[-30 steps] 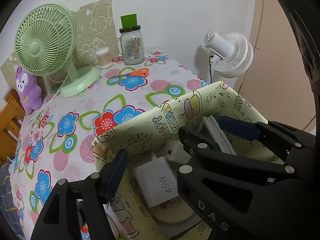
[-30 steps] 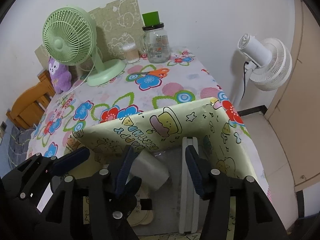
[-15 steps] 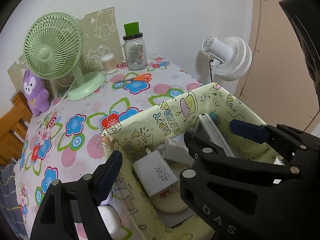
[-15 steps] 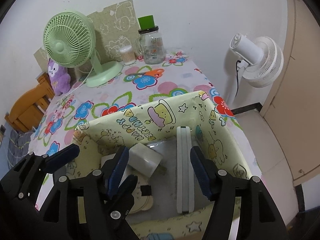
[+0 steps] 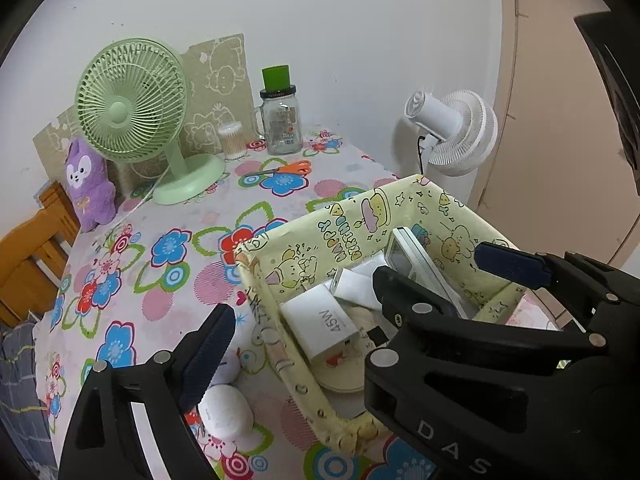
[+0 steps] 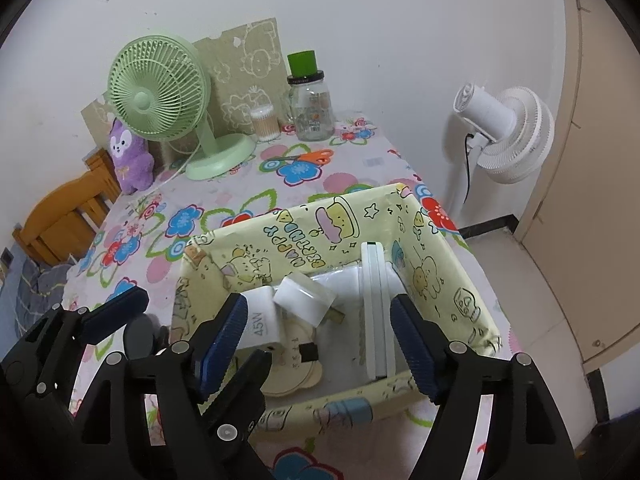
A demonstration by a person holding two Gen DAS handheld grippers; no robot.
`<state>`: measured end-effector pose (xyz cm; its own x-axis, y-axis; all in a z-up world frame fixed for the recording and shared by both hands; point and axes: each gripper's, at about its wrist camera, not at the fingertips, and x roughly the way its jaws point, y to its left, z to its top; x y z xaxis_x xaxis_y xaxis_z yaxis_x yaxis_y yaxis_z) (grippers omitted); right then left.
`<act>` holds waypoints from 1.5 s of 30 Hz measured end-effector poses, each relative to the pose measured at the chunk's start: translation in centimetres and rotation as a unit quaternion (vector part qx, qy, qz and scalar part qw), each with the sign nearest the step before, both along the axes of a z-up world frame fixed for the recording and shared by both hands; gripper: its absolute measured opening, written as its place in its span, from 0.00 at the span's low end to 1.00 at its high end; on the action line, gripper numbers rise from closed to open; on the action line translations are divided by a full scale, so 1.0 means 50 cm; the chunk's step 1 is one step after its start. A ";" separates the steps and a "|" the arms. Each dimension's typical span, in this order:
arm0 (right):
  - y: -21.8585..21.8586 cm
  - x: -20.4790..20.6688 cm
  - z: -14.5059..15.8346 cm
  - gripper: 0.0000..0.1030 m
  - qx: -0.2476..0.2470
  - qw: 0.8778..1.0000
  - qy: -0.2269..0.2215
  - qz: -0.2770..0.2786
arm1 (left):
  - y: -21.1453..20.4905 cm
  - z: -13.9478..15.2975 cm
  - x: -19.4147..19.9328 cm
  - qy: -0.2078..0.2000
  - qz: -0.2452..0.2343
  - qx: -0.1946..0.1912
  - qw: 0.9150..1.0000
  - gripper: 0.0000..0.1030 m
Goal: Organize rigid objects
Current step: 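Open the left tool releasing its white charger while the right tool releases its charger, then withdraw both open tools from the box toward the black pad and power bank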
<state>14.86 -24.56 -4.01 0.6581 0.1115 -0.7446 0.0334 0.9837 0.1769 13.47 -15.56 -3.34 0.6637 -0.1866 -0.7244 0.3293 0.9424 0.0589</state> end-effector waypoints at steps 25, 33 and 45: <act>0.064 -0.097 0.038 0.88 -0.027 0.999 -0.036 0.003 | 0.074 0.018 -0.087 -0.029 0.018 -0.015 0.999 0.99; 0.094 -0.122 0.040 0.92 -0.030 0.999 -0.042 0.011 | 0.105 0.014 -0.111 -0.032 0.028 -0.019 0.999 1.00; 0.157 -0.164 0.037 0.96 -0.045 0.997 -0.067 0.018 | 0.161 -0.003 -0.147 -0.032 0.040 -0.026 0.998 1.00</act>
